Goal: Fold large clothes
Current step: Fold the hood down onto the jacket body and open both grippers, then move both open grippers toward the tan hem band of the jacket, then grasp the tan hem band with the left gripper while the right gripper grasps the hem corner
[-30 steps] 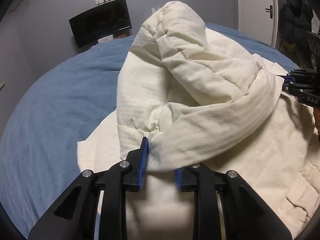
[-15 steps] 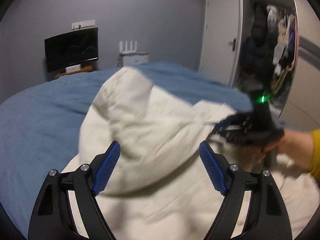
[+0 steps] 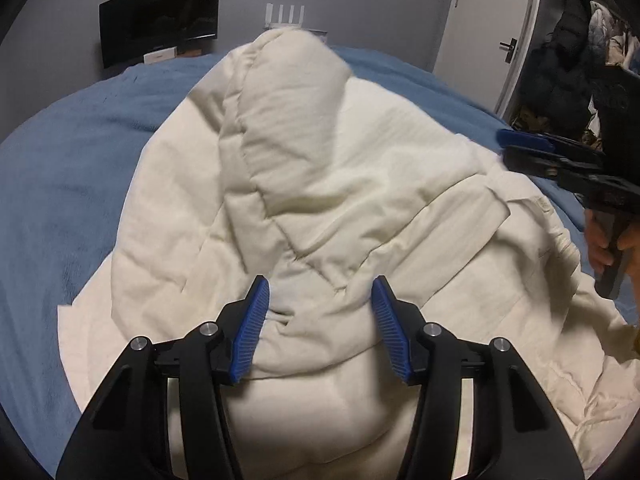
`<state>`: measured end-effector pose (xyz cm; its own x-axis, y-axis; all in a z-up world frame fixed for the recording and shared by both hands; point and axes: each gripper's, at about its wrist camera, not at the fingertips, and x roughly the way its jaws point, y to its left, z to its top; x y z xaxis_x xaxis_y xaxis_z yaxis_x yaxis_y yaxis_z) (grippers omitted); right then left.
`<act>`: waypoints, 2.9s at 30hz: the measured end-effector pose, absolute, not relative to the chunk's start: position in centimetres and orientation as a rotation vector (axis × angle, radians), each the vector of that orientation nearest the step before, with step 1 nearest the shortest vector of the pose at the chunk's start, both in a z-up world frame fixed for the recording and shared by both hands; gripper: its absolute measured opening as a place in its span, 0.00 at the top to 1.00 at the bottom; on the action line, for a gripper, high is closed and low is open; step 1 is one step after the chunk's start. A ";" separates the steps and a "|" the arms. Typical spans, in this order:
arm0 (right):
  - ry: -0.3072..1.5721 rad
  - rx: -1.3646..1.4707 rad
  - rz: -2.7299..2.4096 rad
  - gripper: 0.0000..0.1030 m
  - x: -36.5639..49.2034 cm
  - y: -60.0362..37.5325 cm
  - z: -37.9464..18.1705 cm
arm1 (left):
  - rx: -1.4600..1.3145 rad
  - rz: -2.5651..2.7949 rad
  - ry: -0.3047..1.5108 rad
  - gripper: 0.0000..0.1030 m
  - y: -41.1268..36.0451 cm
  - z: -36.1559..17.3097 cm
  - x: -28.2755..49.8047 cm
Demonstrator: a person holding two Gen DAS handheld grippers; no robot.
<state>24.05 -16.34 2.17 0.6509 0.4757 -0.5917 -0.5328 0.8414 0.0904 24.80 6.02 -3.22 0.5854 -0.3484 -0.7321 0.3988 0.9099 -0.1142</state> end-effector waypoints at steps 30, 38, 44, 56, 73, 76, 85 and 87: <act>0.787 -0.137 0.408 0.35 15.3 -22.2 5.8 | 0.038 -0.335 0.783 0.22 7.9 8.4 13.6; 0.849 -0.133 0.376 0.26 1.8 -28.0 5.9 | 0.051 -0.225 0.971 0.11 10.3 7.1 3.7; 0.897 -0.036 0.289 0.24 -4.8 -33.8 5.3 | -0.006 -0.174 1.015 0.11 12.2 7.4 -2.8; 0.998 0.084 0.245 0.24 -13.6 -40.0 3.6 | -0.122 -0.262 1.123 0.22 10.0 7.1 -11.8; 1.127 0.145 0.366 0.24 -12.0 -37.5 -0.7 | -0.173 -0.283 1.226 0.19 9.4 4.7 -11.3; 1.098 0.091 0.359 0.46 -11.3 -36.6 -0.7 | -0.101 -0.300 1.222 0.36 9.0 4.9 -11.8; 0.920 0.037 0.360 0.93 -9.8 -37.0 4.0 | -0.048 -0.322 1.081 0.72 10.5 7.7 -10.7; 0.877 0.033 0.356 0.93 -8.6 -37.1 6.0 | -0.060 -0.332 1.035 0.72 10.6 9.5 -9.1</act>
<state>-8.58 -37.13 5.96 0.5841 0.3187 -0.7465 -0.2923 0.9406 0.1729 -9.06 10.64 9.51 0.4649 -0.2982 -0.8336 0.2423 0.9485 -0.2042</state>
